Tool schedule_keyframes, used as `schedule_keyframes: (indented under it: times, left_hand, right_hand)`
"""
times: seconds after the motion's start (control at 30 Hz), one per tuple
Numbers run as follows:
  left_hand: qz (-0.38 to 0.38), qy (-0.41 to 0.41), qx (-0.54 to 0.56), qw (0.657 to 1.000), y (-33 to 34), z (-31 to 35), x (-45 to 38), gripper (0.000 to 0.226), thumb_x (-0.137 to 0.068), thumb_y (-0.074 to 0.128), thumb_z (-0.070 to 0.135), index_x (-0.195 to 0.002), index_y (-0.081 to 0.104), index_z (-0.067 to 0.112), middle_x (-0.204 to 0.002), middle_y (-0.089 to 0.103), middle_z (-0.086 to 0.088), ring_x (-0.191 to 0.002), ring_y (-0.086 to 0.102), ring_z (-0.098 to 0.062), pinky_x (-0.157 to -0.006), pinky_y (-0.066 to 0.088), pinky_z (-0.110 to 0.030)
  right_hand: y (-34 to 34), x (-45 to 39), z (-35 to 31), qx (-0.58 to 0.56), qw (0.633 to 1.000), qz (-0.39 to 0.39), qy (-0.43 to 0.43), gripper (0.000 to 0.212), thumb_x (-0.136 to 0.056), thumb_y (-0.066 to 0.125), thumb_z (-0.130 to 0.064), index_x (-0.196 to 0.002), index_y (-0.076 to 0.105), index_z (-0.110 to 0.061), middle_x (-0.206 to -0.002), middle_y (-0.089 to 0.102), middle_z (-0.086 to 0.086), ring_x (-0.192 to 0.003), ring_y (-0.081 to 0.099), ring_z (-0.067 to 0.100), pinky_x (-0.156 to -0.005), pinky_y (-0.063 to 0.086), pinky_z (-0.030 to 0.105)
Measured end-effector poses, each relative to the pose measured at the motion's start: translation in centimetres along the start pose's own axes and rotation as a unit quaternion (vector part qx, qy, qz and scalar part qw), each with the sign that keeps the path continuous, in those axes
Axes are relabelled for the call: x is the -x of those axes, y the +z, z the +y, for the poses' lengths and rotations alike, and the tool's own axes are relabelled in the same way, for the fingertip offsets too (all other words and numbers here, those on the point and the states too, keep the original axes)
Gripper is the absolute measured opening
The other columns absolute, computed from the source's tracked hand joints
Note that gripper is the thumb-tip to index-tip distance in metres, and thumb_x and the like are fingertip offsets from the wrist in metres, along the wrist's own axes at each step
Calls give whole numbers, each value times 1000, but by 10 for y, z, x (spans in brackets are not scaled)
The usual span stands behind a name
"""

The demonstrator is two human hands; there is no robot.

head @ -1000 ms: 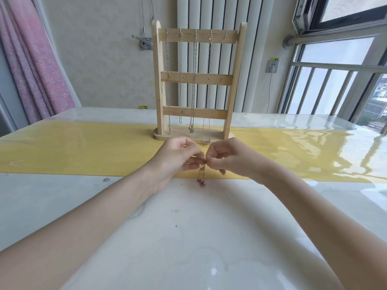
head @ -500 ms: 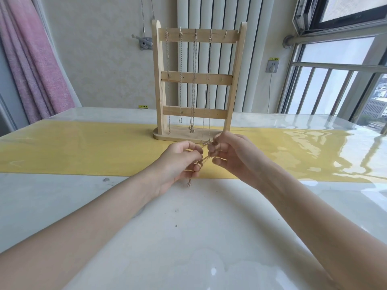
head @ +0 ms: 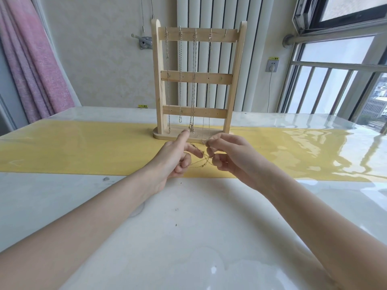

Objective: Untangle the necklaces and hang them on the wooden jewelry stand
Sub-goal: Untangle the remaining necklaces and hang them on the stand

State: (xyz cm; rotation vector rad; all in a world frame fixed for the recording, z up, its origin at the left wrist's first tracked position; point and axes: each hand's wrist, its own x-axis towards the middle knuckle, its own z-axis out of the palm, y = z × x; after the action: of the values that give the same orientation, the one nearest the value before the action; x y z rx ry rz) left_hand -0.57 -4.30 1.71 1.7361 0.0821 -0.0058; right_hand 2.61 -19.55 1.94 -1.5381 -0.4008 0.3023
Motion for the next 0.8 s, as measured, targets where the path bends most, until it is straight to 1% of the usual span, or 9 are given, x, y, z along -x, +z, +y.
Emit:
schedule_keyframes:
  times: [0.17, 0.23, 0.3, 0.43, 0.5, 0.6, 0.67, 0.73, 0.8]
  left_hand:
    - [-24, -21, -9, 999, -2, 1, -1, 78, -95, 18, 61, -66, 70, 10, -44, 31, 5, -42, 26, -11, -45, 24, -23]
    - [-32, -32, -4, 999, -5, 1, -2, 87, -92, 14, 66, -69, 73, 7, -45, 30, 4, -41, 26, -11, -44, 23, -22]
    - [-36, -40, 0, 999, -6, 1, -3, 93, -90, 11, 70, -74, 74, 4, -45, 30, 3, -41, 28, -11, -43, 23, -22]
    - [-36, -47, -8, 998, -5, 0, -4, 99, -87, 5, 73, -78, 77, 6, -52, 42, 3, -57, 35, -14, -50, 32, -25]
    - [-44, -49, 8, 998, -6, 0, -5, 99, -86, 4, 74, -81, 78, 7, -59, 48, 2, -61, 35, -14, -52, 34, -26]
    - [-48, -49, 41, 997, -6, 0, -5, 96, -88, 7, 72, -80, 77, 6, -63, 47, 1, -63, 36, -14, -54, 34, -26]
    - [-36, -43, 51, 997, -5, 0, -5, 91, -90, 10, 69, -72, 74, 6, -62, 46, 1, -62, 36, -14, -55, 34, -26]
    - [-11, -30, 54, 998, -5, 0, -6, 80, -93, 15, 64, -59, 65, 11, -60, 47, 2, -61, 36, -14, -57, 34, -27]
    - [21, -15, 61, 998, -5, -1, -6, 70, -95, 20, 57, -53, 55, 13, -58, 49, 2, -59, 37, -13, -58, 36, -27]
  right_hand:
    - [2, 2, -1, 30, 999, 7, -10, 14, -96, 51, -15, -83, 54, -14, -72, 54, 0, -44, 35, 9, -41, 24, 16]
    - [2, 3, -2, 25, 1000, 14, -5, 15, -98, 48, -15, -83, 51, -14, -75, 60, 0, -41, 32, 8, -39, 21, 17]
    - [3, 3, -2, 26, 999, 22, -2, 17, -99, 46, -16, -83, 49, -15, -78, 64, 1, -39, 32, 9, -38, 21, 17]
    - [6, 2, 1, 78, 997, 17, -19, 16, -99, 44, -13, -84, 47, -13, -79, 58, 3, -36, 33, 9, -37, 20, 17]
    - [6, 2, 1, 91, 996, 13, -21, 17, -100, 45, -14, -83, 48, -13, -82, 56, 4, -36, 33, 8, -37, 21, 18]
    - [5, 2, 2, 66, 997, 8, -28, 17, -101, 44, -16, -84, 49, -12, -84, 55, 4, -38, 34, 10, -37, 22, 18]
    - [4, 2, 1, 64, 997, 11, -34, 18, -101, 44, -16, -84, 49, -12, -81, 53, 5, -39, 34, 10, -38, 23, 18]
    - [4, 2, 2, 79, 996, 14, -33, 18, -100, 45, -16, -83, 48, -12, -76, 52, 5, -40, 35, 12, -39, 22, 19]
    - [4, 2, 1, 82, 996, 14, -28, 16, -100, 45, -16, -84, 48, -12, -72, 53, 5, -42, 37, 14, -40, 23, 20]
